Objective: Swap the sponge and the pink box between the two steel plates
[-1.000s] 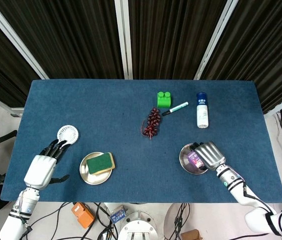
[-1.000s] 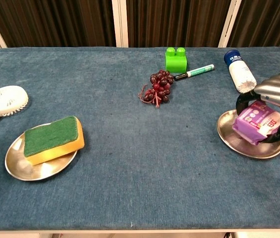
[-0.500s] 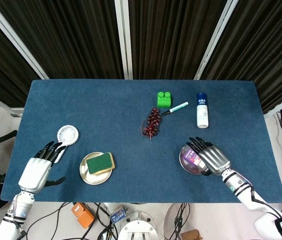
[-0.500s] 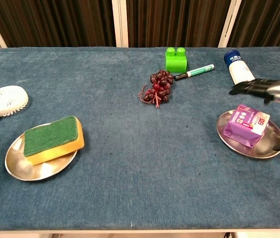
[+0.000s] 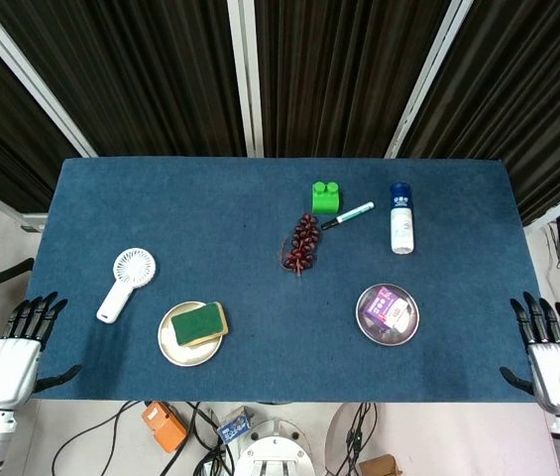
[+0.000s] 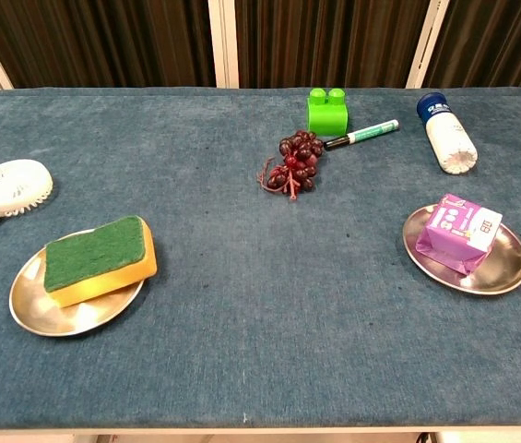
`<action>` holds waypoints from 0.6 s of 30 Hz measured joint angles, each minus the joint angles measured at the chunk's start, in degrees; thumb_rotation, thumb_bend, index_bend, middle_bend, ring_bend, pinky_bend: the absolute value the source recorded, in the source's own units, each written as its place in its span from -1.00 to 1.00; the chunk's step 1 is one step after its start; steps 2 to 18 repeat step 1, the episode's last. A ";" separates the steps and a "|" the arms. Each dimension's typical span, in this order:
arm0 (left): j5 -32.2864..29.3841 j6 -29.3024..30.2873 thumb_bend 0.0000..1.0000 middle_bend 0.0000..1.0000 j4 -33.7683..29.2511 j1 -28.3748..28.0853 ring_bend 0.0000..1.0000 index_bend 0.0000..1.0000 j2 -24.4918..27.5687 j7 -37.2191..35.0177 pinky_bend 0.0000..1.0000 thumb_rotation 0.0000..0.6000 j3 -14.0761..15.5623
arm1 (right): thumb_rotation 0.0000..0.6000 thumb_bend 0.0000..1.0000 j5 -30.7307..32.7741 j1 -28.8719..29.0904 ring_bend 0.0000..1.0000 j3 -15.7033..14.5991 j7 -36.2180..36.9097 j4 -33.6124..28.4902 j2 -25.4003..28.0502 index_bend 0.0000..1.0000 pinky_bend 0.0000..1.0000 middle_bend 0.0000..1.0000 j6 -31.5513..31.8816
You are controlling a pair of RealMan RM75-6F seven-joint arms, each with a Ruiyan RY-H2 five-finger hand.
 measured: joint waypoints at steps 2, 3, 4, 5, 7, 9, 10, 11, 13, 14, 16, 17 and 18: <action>0.25 0.18 -0.94 -1.00 0.73 0.20 -1.00 -0.86 0.15 -0.47 -0.91 1.00 0.05 | 1.00 -0.76 -0.06 -0.39 -1.00 0.03 0.91 0.46 0.15 -1.00 -1.00 -1.00 0.23; 0.25 0.18 -0.94 -1.00 0.73 0.20 -1.00 -0.86 0.15 -0.47 -0.91 1.00 0.05 | 1.00 -0.76 -0.06 -0.39 -1.00 0.03 0.91 0.46 0.15 -1.00 -1.00 -1.00 0.23; 0.25 0.18 -0.94 -1.00 0.73 0.20 -1.00 -0.86 0.15 -0.47 -0.91 1.00 0.05 | 1.00 -0.76 -0.06 -0.39 -1.00 0.03 0.91 0.46 0.15 -1.00 -1.00 -1.00 0.23; 0.25 0.18 -0.94 -1.00 0.73 0.20 -1.00 -0.86 0.15 -0.47 -0.91 1.00 0.05 | 1.00 -0.76 -0.06 -0.39 -1.00 0.03 0.91 0.46 0.15 -1.00 -1.00 -1.00 0.23; 0.25 0.18 -0.94 -1.00 0.73 0.20 -1.00 -0.86 0.15 -0.47 -0.91 1.00 0.05 | 1.00 -0.76 -0.06 -0.39 -1.00 0.03 0.91 0.46 0.15 -1.00 -1.00 -1.00 0.23; 0.25 0.18 -0.94 -1.00 0.73 0.20 -1.00 -0.86 0.15 -0.47 -0.91 1.00 0.05 | 1.00 -0.76 -0.06 -0.39 -1.00 0.03 0.91 0.46 0.15 -1.00 -1.00 -1.00 0.23; 0.25 0.18 -0.94 -1.00 0.73 0.20 -1.00 -0.86 0.15 -0.47 -0.91 1.00 0.05 | 1.00 -0.76 -0.06 -0.39 -1.00 0.03 0.91 0.46 0.15 -1.00 -1.00 -1.00 0.23; 0.25 0.18 -0.94 -1.00 0.73 0.20 -1.00 -0.86 0.15 -0.47 -0.91 1.00 0.05 | 1.00 -0.76 -0.06 -0.39 -1.00 0.03 0.91 0.46 0.15 -1.00 -1.00 -1.00 0.23; 0.25 0.18 -0.94 -1.00 0.73 0.20 -1.00 -0.86 0.15 -0.47 -0.91 1.00 0.05 | 1.00 -0.76 -0.06 -0.39 -1.00 0.03 0.91 0.46 0.15 -1.00 -1.00 -1.00 0.23; 0.25 0.18 -0.94 -1.00 0.73 0.20 -1.00 -0.86 0.15 -0.47 -0.91 1.00 0.05 | 1.00 -0.76 -0.06 -0.39 -1.00 0.03 0.91 0.46 0.15 -1.00 -1.00 -1.00 0.23; 0.25 0.18 -0.94 -1.00 0.73 0.20 -1.00 -0.86 0.15 -0.47 -0.91 1.00 0.05 | 1.00 -0.76 -0.06 -0.39 -1.00 0.03 0.91 0.46 0.15 -1.00 -1.00 -1.00 0.23; 0.25 0.18 -0.94 -1.00 0.73 0.20 -1.00 -0.86 0.15 -0.47 -0.91 1.00 0.05 | 1.00 -0.76 -0.06 -0.39 -1.00 0.03 0.91 0.46 0.15 -1.00 -1.00 -1.00 0.23; 0.25 0.18 -0.94 -1.00 0.73 0.20 -1.00 -0.86 0.15 -0.47 -0.91 1.00 0.05 | 1.00 -0.76 -0.06 -0.39 -1.00 0.03 0.91 0.46 0.15 -1.00 -1.00 -1.00 0.23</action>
